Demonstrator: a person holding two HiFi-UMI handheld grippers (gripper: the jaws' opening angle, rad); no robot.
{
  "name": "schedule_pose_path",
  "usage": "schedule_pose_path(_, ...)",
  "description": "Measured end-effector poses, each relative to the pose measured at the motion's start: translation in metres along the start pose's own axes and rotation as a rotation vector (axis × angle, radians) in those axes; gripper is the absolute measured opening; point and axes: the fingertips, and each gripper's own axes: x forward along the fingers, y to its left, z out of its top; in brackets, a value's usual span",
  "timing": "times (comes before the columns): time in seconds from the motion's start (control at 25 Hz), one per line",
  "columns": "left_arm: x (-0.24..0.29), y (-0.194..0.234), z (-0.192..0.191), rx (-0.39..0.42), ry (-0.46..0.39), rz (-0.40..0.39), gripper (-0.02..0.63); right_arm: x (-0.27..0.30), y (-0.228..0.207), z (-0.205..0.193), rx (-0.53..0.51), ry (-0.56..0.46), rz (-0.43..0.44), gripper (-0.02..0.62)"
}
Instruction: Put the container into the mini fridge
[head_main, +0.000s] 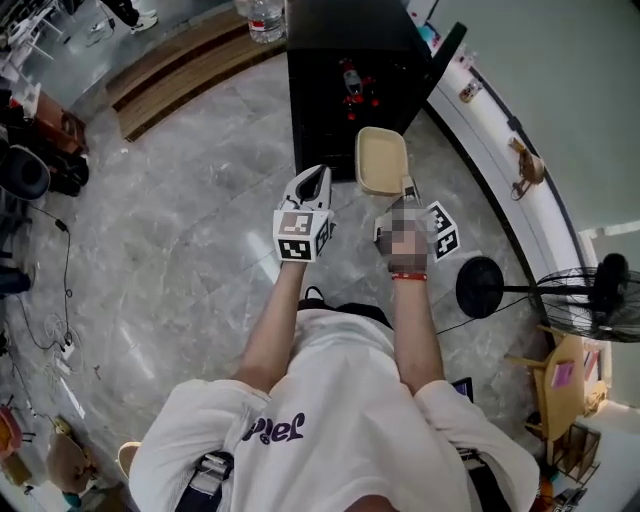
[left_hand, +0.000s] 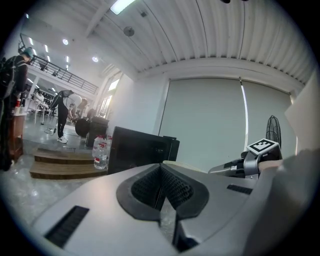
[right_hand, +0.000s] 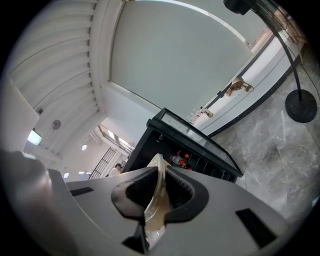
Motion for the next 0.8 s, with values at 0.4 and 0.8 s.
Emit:
schedule_pose_path(0.4, 0.001, 0.035, -0.013, 0.021, 0.016, 0.062, 0.018, 0.047, 0.011, -0.038, 0.014, 0.071, 0.049, 0.057)
schedule_pose_path(0.8, 0.053, 0.071, 0.004, 0.037, -0.022, 0.122, 0.018, 0.127, 0.018, -0.043, -0.014, 0.136, 0.076, 0.057)
